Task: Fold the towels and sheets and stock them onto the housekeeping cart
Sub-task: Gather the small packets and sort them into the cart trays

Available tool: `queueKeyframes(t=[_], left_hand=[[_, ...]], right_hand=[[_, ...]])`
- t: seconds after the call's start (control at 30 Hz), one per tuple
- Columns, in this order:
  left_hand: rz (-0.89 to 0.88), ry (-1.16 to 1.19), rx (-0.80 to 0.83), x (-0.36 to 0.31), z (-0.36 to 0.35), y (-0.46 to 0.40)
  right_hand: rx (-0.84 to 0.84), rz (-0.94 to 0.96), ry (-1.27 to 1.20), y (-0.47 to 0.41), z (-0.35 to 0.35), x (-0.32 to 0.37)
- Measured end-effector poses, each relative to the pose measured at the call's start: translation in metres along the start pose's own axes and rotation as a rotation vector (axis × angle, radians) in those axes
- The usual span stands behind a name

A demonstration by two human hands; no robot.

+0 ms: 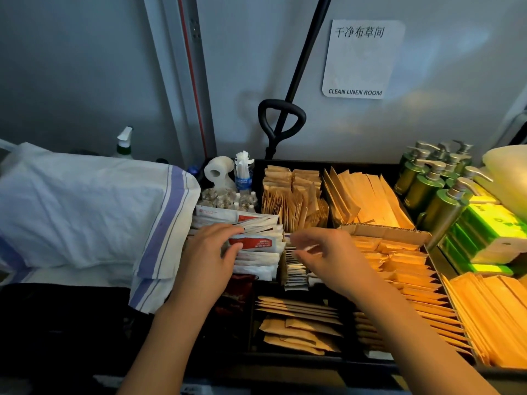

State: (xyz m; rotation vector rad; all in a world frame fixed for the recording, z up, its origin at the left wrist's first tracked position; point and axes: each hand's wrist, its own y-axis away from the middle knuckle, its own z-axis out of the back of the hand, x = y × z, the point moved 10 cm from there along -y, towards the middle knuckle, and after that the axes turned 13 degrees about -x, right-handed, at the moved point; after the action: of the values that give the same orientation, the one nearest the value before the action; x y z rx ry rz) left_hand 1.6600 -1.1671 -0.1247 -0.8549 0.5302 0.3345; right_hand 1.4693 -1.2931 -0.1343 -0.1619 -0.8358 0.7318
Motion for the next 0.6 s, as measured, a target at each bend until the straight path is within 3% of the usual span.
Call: queueKeyframes(t=[0.13, 0.33, 0.43, 0.6], left_hand=[[-0.031, -0.106, 0.037, -0.003, -0.014, -0.002], [-0.089, -0.161, 0.111, 0.001, -0.018, 0.001], [-0.047, -0.158, 0.124, 0.008, -0.017, 0.004], [-0.087, -0.207, 0.227, -0.001, -0.036, 0.004]], right_hand=[[0.027, 0.115, -0.07, -0.013, -0.033, 0.033], [0.046, 0.276, 0.074, -0.009, -0.063, 0.057], [0.036, 0.218, 0.079, -0.008, -0.065, 0.051], [0.217, 0.057, 0.207, -0.012, -0.081, 0.022]])
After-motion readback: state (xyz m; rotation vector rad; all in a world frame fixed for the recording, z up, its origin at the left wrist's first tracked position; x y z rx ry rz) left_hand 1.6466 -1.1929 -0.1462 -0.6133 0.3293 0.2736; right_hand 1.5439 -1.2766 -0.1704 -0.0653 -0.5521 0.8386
